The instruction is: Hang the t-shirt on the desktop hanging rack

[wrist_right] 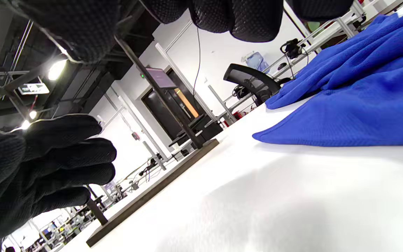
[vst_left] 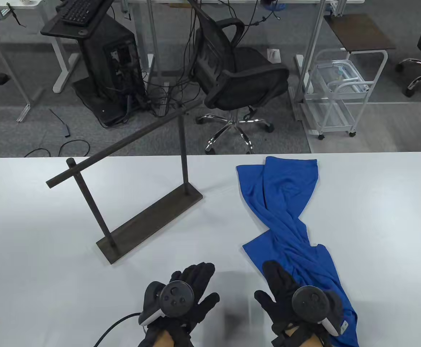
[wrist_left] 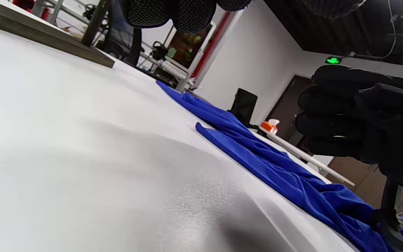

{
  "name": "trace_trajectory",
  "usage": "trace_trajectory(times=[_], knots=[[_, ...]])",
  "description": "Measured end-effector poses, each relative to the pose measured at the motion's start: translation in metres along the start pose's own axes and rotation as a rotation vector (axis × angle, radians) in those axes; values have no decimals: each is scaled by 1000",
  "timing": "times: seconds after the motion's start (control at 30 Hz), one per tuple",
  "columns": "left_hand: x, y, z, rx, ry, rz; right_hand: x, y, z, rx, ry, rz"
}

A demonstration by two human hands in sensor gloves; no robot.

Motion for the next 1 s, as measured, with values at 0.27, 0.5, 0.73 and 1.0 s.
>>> trace_trajectory(times=[0.27,0.5,0.73,1.0], knots=[[3,-7,1,11,-25,-22,2,-2,-2,-1,-16,-26],[3,-6,1,11,-18,-15,5,-2,1,29,-69,-26],[4,-6,5,18,-34,-11,4,17,19,215,-264,40],[6,-7,10,74,94,-3,-9,75,54,462,-424,93]])
Point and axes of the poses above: the tracker on the back of each hand, its own z axis roughly to the little-finger side, its own y axis roughly from the wrist to the fingertips, x = y × z, the point moved 1 cm from there along y, roughly from the wrist to the fingertips, and after that the axes turned 10 degrees about z, right-handed, at the moved point
